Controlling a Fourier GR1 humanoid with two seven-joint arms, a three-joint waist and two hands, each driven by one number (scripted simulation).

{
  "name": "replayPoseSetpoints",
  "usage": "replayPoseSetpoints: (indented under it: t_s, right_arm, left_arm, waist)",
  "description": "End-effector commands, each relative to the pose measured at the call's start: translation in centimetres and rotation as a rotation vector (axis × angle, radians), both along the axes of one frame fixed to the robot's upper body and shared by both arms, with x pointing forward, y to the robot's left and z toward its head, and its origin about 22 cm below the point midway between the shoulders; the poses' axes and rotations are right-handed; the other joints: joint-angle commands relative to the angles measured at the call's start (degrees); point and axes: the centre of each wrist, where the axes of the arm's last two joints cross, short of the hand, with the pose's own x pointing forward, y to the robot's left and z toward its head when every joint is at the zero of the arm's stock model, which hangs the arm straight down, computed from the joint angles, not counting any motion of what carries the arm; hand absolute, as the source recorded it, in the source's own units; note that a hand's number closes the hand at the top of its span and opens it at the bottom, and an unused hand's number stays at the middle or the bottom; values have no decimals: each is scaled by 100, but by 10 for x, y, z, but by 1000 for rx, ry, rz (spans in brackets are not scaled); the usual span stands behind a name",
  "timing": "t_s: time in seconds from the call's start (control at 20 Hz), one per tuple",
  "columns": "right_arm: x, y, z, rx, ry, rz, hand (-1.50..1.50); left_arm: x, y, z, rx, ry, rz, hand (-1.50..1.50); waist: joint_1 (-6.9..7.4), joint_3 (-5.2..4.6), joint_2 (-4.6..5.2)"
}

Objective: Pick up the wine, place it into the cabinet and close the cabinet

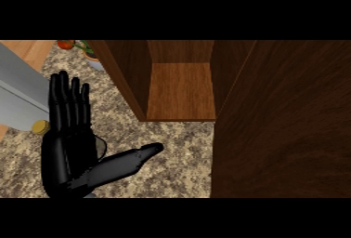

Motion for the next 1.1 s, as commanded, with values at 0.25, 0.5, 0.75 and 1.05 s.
replayPoseSetpoints:
  t_s: [0.25, 0.5, 0.75, 1.05]
  right_arm:
    - [2, 0, 25, 8, -6, -5, -150]
    - [-29, 2, 36, -18, 9, -5, -150]
    - [-12, 7, 54, -11, -15, 0, -150]
    - [-5, 20, 36, -29, 2, -3, -150]
  left_arm:
    - [-12, -31, 25, -47, -40, 12, -150]
    - [-22, -25, 40, -59, -16, 48, -150]
    - [-21, -12, 54, -60, -7, 91, -150]
    - [-57, -2, 66, -57, 10, 140, -150]
  waist:
    - [46, 1, 4]
    - [33, 1, -7]
    - [64, 0, -2]
    - [81, 4, -13]
